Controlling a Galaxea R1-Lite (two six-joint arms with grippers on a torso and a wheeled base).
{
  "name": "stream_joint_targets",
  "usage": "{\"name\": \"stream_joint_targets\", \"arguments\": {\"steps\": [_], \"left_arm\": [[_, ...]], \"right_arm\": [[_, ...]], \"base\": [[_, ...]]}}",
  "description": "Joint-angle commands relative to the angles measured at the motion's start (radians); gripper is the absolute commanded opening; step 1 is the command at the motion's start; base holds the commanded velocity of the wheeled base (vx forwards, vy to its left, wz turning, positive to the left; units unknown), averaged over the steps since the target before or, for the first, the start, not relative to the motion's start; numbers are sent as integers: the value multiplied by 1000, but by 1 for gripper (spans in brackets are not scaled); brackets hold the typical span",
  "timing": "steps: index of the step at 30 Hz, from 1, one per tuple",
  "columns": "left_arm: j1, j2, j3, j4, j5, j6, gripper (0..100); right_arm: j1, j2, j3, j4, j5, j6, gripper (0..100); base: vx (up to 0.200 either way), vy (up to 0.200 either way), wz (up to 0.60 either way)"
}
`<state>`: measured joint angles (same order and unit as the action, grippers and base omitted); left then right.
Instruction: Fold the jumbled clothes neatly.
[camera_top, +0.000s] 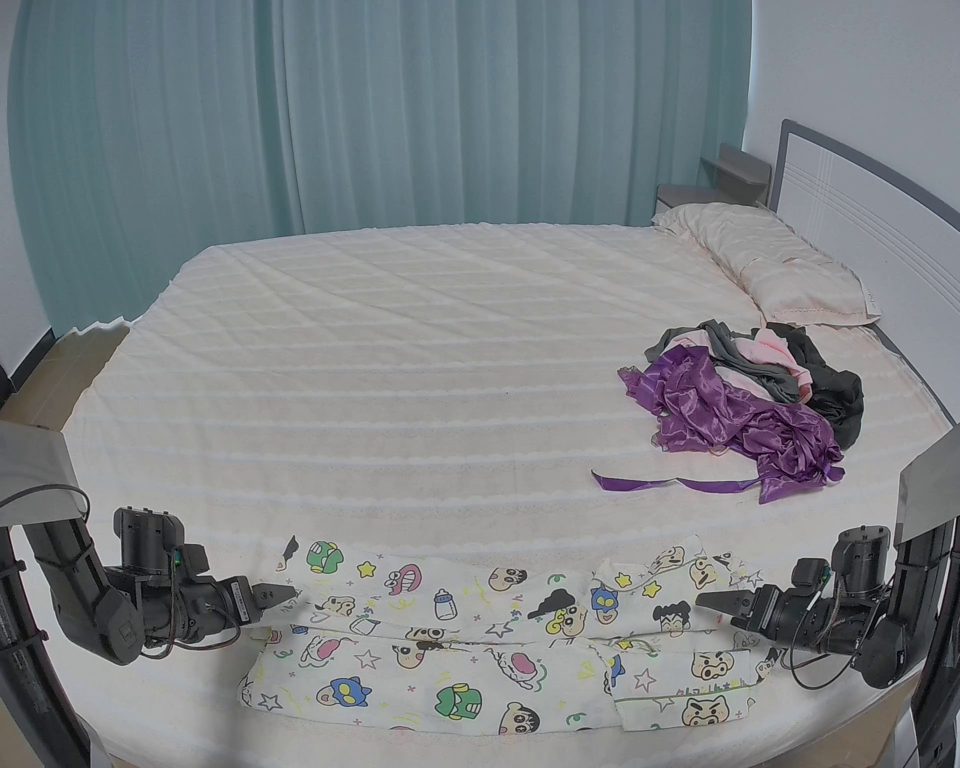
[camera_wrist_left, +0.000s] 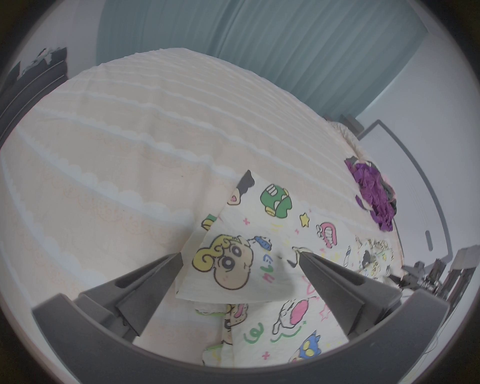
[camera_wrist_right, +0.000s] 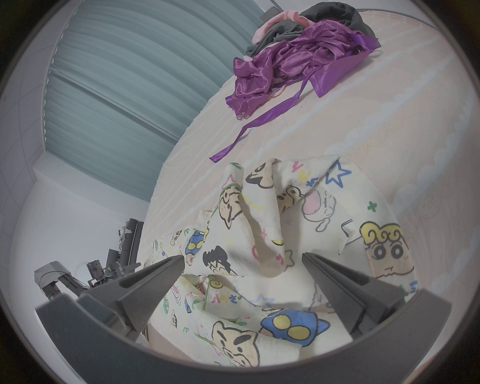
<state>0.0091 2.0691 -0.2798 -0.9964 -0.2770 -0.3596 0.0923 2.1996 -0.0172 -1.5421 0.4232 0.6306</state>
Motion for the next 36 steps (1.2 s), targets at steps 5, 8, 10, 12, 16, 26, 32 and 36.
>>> {"name": "stream_joint_targets", "arguments": {"steps": [5,8,10,12,16,26,32,36], "left_arm": [[15,-47,-18,-2,-4,-55,100],[29,-49,-22,-2,-5,-62,100],[32,-50,-22,-2,-5,-84,100],[34,-63,-24,-2,-5,-110,100],[35,-75,-24,-2,-41,-145,100],[51,-89,-21,-2,-45,-145,100],[51,-89,-15,-2,-47,-145,100],[51,-86,-12,-2,-47,-145,100]], "right_arm": [[40,55,16,-16,-26,-16,100],[40,57,3,-18,-26,-32,100],[40,57,-7,-16,-26,-42,100],[40,58,-21,-16,-26,-46,100],[40,74,-49,-16,-26,-49,100],[40,92,-52,-16,-20,-48,0],[37,43,3,-16,-17,-45,0],[27,8,17,-7,-15,-34,0]], "base": [[0,0,0],[0,0,0],[0,0,0],[0,0,0],[0,0,0],[0,0,0],[0,0,0],[0,0,0]]}}
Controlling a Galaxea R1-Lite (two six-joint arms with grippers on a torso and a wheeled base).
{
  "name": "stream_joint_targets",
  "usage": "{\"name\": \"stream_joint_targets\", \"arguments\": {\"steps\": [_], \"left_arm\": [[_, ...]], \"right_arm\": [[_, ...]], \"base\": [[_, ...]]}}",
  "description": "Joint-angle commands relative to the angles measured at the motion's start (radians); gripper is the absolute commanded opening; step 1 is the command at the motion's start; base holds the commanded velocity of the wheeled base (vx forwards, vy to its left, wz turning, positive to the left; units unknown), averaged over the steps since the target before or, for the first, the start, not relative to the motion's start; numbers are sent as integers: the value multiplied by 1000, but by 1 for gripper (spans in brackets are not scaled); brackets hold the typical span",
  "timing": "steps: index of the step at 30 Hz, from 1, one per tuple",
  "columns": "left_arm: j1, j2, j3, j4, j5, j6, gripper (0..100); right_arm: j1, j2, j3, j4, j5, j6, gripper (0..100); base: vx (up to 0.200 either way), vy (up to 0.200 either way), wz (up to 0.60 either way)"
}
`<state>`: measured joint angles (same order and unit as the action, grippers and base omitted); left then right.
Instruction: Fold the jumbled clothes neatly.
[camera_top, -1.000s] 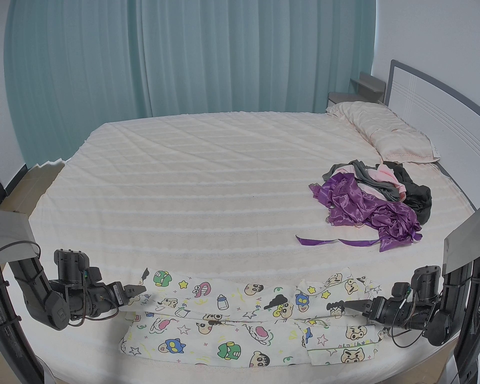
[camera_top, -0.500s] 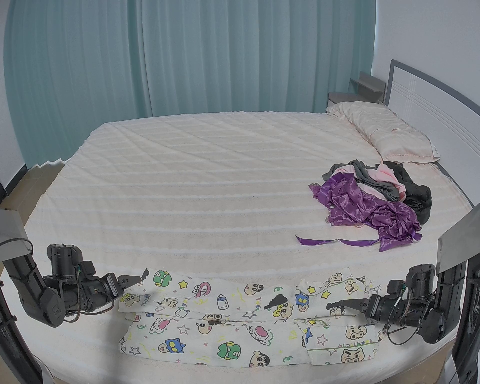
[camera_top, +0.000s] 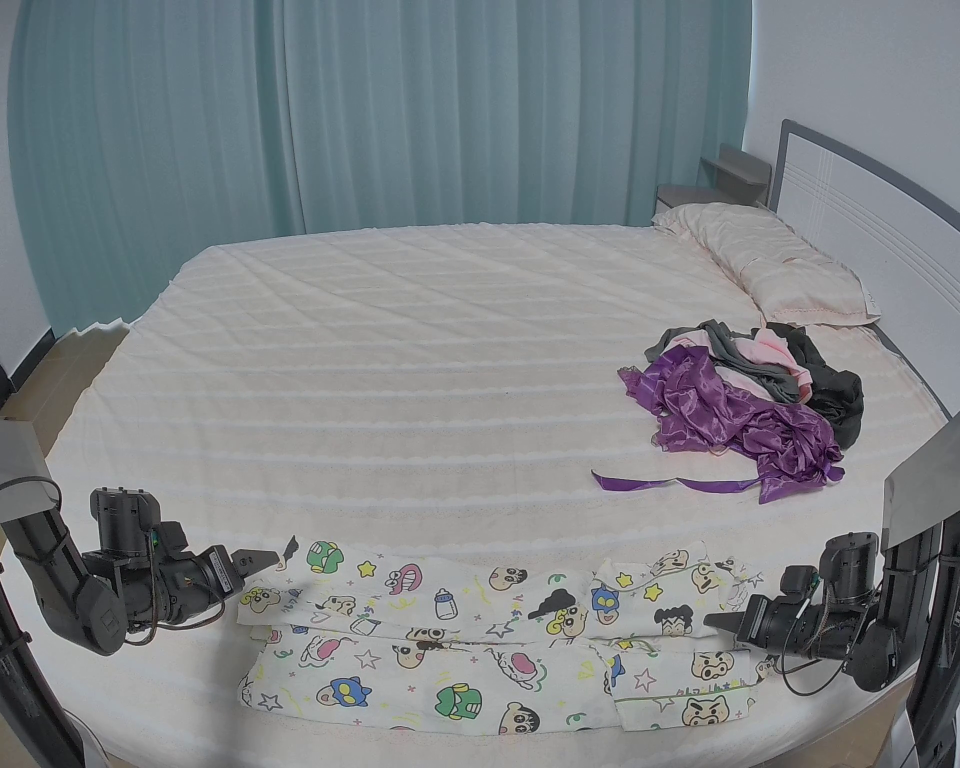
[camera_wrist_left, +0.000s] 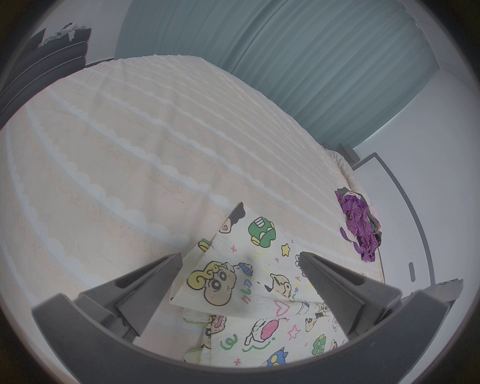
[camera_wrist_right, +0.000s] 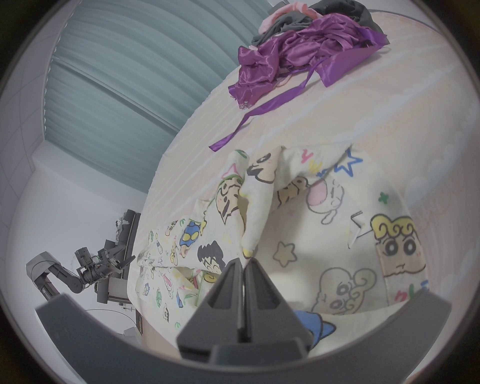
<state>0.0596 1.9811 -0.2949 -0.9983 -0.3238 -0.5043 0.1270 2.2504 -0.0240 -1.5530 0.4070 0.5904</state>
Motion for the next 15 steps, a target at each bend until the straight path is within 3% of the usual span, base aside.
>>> {"name": "stream_joint_targets", "arguments": {"steps": [1,15], "left_arm": [[0,2,3,1,0,0,100],[-3,7,8,0,0,1,100]], "right_arm": [[-12,-49,24,7,1,6,0],[-23,-74,24,140,-4,-26,0]], "base": [[0,0,0],[0,0,0]]}}
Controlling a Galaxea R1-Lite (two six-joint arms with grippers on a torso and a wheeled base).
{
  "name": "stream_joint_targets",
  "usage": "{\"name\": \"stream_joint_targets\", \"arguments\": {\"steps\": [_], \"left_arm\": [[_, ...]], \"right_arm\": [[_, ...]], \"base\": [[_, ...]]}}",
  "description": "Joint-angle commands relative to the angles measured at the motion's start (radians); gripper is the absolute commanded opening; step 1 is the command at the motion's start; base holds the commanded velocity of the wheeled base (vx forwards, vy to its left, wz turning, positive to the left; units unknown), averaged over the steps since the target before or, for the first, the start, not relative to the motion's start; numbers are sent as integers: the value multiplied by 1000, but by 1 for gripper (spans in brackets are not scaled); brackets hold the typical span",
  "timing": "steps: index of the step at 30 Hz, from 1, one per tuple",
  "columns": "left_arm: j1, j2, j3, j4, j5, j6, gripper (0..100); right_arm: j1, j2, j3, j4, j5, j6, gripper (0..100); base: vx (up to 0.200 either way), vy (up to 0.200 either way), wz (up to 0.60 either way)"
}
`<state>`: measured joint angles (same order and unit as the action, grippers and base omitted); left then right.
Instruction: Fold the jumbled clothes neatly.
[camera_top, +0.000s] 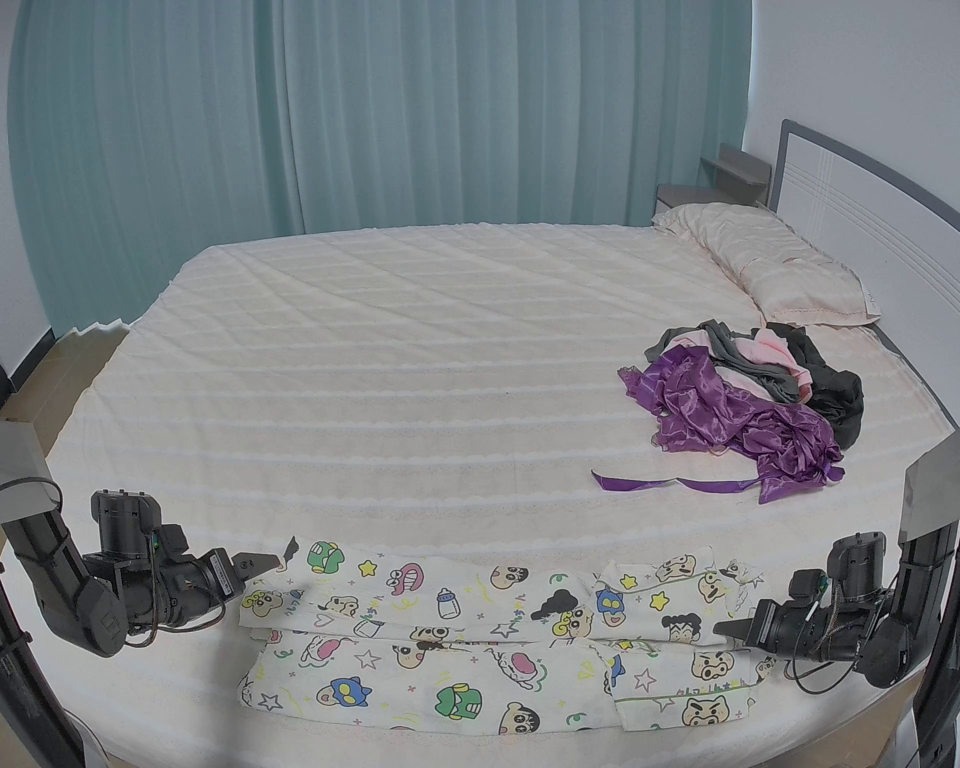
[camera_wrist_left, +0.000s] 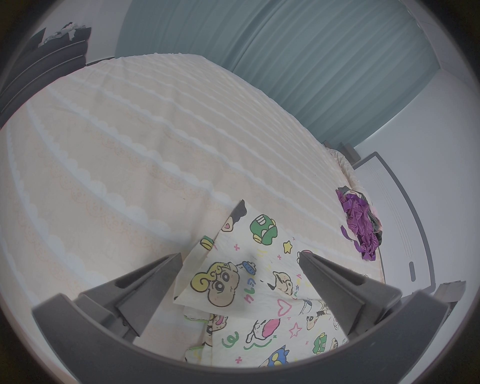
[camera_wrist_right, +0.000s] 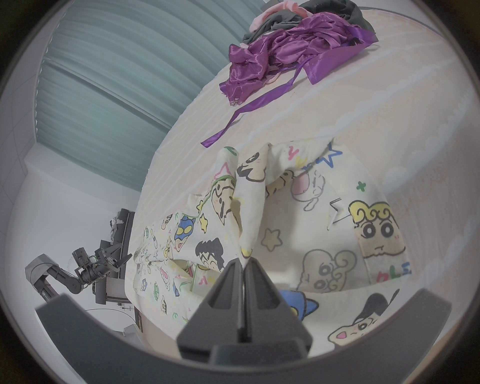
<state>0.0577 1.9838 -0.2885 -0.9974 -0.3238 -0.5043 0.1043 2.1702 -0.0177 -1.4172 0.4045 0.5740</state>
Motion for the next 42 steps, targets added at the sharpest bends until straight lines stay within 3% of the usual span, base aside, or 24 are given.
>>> {"name": "stream_joint_targets", "arguments": {"steps": [1,3,4,14,20,26,31,36,42], "left_arm": [[-1,4,2,-1,0,0,100],[-1,3,3,0,0,0,100],[-1,3,3,0,0,0,100],[-1,0,6,-1,0,1,100],[1,-2,6,-1,0,0,100],[-1,-2,8,0,0,0,100],[-1,4,8,-1,2,0,100],[-2,3,9,-1,2,0,100],[-2,4,9,0,2,0,100]], "right_arm": [[0,17,18,6,-4,-17,0],[-1,25,18,9,-6,-28,0],[-1,25,18,12,-6,-29,100],[-15,-115,18,63,-41,-36,100],[17,-214,-27,66,-61,-34,100],[153,-150,-153,67,-121,1,100],[256,-53,-277,66,-167,101,100],[258,49,-334,61,-165,179,100],[233,94,-297,55,-165,196,100]], "base": [[0,0,0],[0,0,0],[0,0,0],[0,0,0],[0,0,0],[0,0,0],[0,0,0],[0,0,0],[0,0,0]]}}
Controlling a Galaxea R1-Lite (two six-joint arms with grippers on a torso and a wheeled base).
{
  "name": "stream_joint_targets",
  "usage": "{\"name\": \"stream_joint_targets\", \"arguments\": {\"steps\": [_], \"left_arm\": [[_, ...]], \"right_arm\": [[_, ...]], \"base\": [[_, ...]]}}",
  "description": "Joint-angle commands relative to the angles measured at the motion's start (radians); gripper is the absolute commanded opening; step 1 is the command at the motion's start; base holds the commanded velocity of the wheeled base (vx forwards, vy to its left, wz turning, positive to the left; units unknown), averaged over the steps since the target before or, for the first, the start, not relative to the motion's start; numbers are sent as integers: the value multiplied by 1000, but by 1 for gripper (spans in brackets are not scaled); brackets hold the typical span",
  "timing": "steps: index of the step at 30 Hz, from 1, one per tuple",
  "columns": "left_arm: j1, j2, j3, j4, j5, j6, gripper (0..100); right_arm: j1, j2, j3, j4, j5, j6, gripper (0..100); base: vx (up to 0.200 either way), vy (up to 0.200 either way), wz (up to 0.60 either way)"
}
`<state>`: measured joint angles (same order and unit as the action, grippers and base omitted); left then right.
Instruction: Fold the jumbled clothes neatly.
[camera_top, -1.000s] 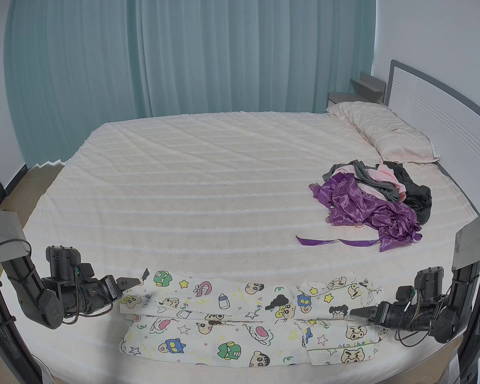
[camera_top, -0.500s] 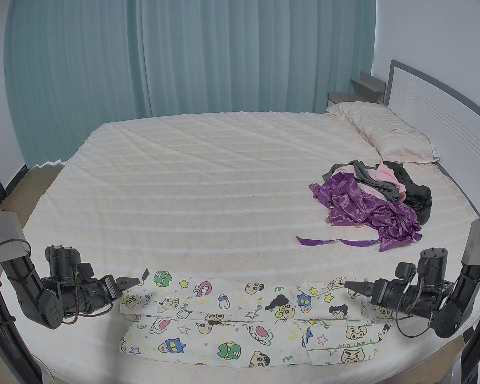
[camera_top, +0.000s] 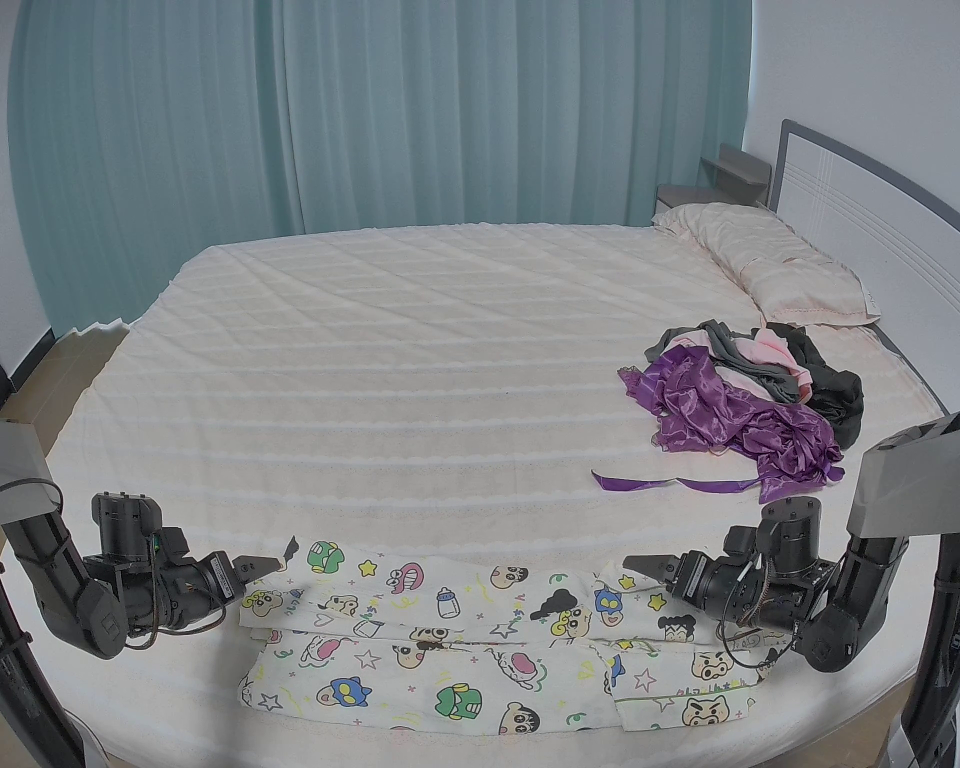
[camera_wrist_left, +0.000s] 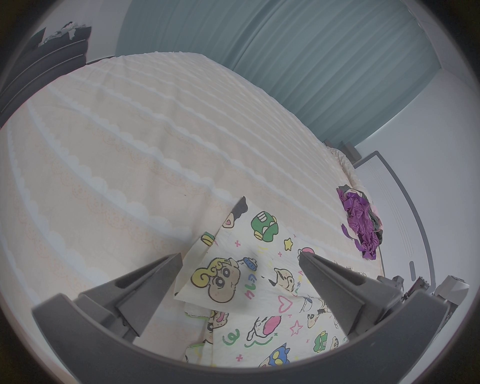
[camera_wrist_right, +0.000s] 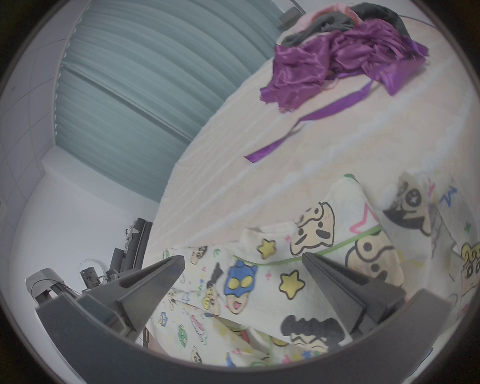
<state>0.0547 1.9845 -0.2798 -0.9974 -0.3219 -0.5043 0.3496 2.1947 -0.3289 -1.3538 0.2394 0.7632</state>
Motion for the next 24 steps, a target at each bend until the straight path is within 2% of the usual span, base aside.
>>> {"name": "stream_joint_targets", "arguments": {"steps": [1,8,11,12,18,22,23,24], "left_arm": [[1,2,1,0,0,0,100],[-3,-4,7,0,0,0,100],[-1,-6,5,-1,4,0,100],[-1,-12,-2,-1,12,-5,100],[-7,-113,-67,39,21,-100,100],[-32,-113,-242,250,38,-106,100],[-33,-111,-259,269,41,-106,100],[-35,-105,-348,392,50,-106,100]], "right_arm": [[-15,68,30,-11,0,8,100],[-24,63,87,-59,1,18,100],[-26,51,119,-116,0,34,100],[-27,31,157,-177,0,47,100],[-52,-56,223,-206,1,54,100],[-50,-62,251,-206,1,50,100],[-50,-62,251,-208,1,50,100],[-49,-62,255,-206,0,50,100]], "base": [[0,0,0],[0,0,0],[0,0,0],[0,0,0],[0,0,0],[0,0,0],[0,0,0],[0,0,0]]}}
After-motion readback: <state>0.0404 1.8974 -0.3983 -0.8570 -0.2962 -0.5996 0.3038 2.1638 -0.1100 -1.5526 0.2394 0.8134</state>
